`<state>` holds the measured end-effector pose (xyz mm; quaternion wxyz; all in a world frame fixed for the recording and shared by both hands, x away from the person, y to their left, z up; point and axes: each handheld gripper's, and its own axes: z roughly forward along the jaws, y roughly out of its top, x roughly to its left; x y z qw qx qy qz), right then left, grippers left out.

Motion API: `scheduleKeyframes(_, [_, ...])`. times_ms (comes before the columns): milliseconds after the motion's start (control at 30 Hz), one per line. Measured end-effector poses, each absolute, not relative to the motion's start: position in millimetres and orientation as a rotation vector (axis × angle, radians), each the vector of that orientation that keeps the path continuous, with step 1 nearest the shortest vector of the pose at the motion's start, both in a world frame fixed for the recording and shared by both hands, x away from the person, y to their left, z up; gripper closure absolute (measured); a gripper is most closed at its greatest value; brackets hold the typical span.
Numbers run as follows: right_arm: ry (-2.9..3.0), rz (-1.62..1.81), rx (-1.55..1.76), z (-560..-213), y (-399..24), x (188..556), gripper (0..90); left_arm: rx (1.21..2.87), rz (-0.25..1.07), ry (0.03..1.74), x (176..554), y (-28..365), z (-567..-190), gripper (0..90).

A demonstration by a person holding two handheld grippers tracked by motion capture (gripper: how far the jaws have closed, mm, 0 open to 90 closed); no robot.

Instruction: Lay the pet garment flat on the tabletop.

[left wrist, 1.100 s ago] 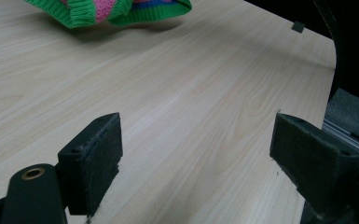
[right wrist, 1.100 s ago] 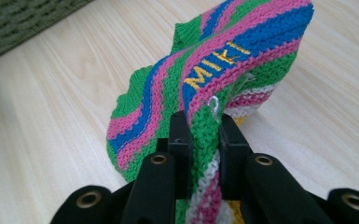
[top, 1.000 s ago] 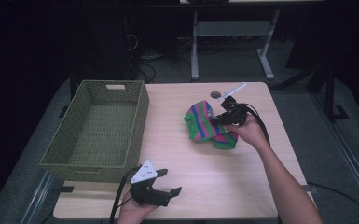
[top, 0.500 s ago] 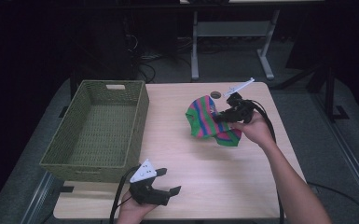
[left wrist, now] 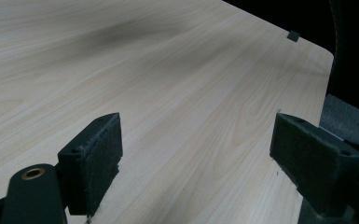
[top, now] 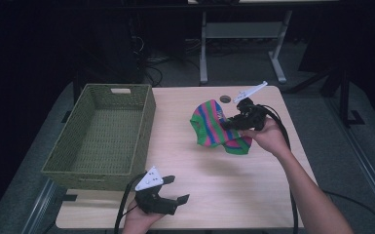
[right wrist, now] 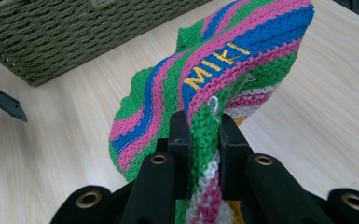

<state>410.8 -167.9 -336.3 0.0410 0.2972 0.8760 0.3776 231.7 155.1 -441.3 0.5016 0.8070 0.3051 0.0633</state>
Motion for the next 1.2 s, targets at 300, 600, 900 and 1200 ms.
scheduleKeyframes(300, [2.681,1.165,0.870,-332,-172,397,78.8,1.933,0.167,0.745,230,160,-439,16.5])
scheduleKeyframes(600, [2.678,1.186,0.853,-333,-175,382,78.7,1.920,0.176,0.748,229,159,-438,16.4])
scheduleKeyframes(900, [2.716,1.174,0.819,-335,-171,368,78.7,1.905,0.181,0.749,229,160,-437,16.4])
scheduleKeyframes(1200, [2.723,1.169,0.804,-341,-171,352,78.7,1.904,0.191,0.738,228,159,-437,16.4])
